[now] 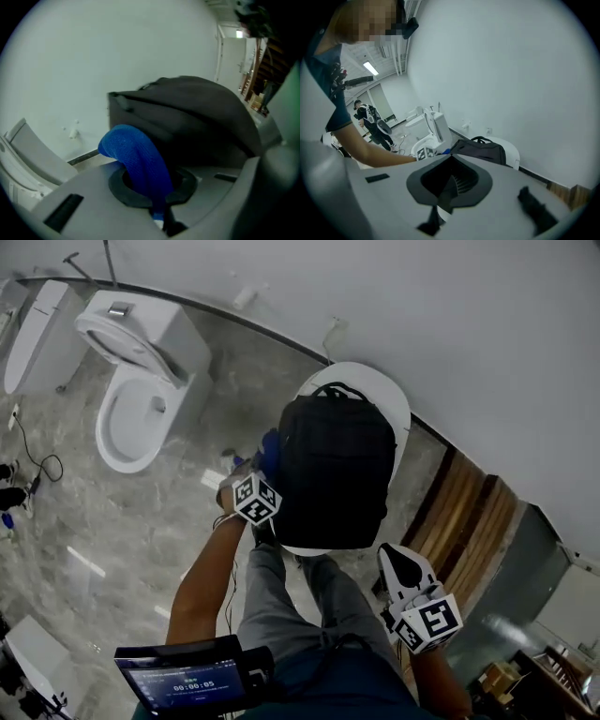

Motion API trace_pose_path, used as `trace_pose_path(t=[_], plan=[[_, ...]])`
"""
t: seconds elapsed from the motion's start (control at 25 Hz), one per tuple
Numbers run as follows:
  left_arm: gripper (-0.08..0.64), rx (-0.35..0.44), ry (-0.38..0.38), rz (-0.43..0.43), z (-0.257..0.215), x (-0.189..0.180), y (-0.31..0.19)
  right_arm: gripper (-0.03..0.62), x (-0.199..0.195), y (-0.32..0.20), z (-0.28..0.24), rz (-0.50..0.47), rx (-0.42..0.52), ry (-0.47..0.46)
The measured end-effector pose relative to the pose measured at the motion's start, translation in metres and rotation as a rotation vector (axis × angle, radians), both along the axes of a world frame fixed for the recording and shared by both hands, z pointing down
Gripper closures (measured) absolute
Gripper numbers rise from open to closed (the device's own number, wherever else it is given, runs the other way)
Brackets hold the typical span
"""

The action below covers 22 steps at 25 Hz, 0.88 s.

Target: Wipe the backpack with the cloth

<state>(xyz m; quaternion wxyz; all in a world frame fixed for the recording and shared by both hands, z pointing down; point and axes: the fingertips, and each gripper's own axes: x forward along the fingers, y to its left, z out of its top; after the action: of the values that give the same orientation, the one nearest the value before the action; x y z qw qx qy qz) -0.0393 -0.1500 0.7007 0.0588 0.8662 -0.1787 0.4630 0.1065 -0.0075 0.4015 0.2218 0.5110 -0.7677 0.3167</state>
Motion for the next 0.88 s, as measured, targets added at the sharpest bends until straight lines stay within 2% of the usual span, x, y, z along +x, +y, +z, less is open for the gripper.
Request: trace_pose_path(t=[0.04,0.12,0.2,0.28,0.4,0.48,0.56,0.68,0.76,0.84,0.88], plan=[[0.54,-0.013,0.027,0.017,0.002,-0.001,0.032,0.591,0.002,-0.003,0.004,-0.006,-0.008,0.001],[0.545,-0.073,0.075,-0.007,0.003,-0.016,0.088,0.592,0.001,-0.007,0.011,-0.028,-0.024,0.001],[0.545,-0.108,0.074,0.001,0.008,-0.026,0.119,0.591,-0.001,-0.011,0.019,-0.056,-0.042,0.001],[0.545,-0.078,0.045,0.035,0.014,-0.025,0.11,0.592,-0.009,-0.016,0.026,-0.081,-0.057,0.0],[0.545,-0.005,0.036,0.023,0.011,-0.015,0.039,0.591,-0.028,-0.026,0.027,-0.117,-0.053,-0.005],[0.543,-0.035,0.005,0.066,0.008,-0.005,0.015,0.591,-0.035,-0.029,0.026,-0.128,-0.048,-0.012],[0.545,-0.095,-0.026,0.128,0.008,-0.006,0.038,0.591,-0.037,-0.027,0.025,-0.124,-0.049,-0.017],[0.545,-0.201,-0.036,0.157,0.013,-0.035,0.129,0.592,-0.032,-0.023,0.025,-0.111,-0.057,-0.015],[0.545,-0.239,-0.02,0.087,0.016,-0.043,0.177,0.591,-0.023,-0.02,0.031,-0.089,-0.068,-0.014],[0.545,-0.258,-0.001,-0.021,0.018,-0.04,0.188,0.591,-0.018,-0.019,0.038,-0.073,-0.079,-0.015],[0.545,-0.285,0.002,-0.045,0.019,-0.039,0.187,0.591,-0.019,-0.019,0.04,-0.07,-0.08,-0.017]])
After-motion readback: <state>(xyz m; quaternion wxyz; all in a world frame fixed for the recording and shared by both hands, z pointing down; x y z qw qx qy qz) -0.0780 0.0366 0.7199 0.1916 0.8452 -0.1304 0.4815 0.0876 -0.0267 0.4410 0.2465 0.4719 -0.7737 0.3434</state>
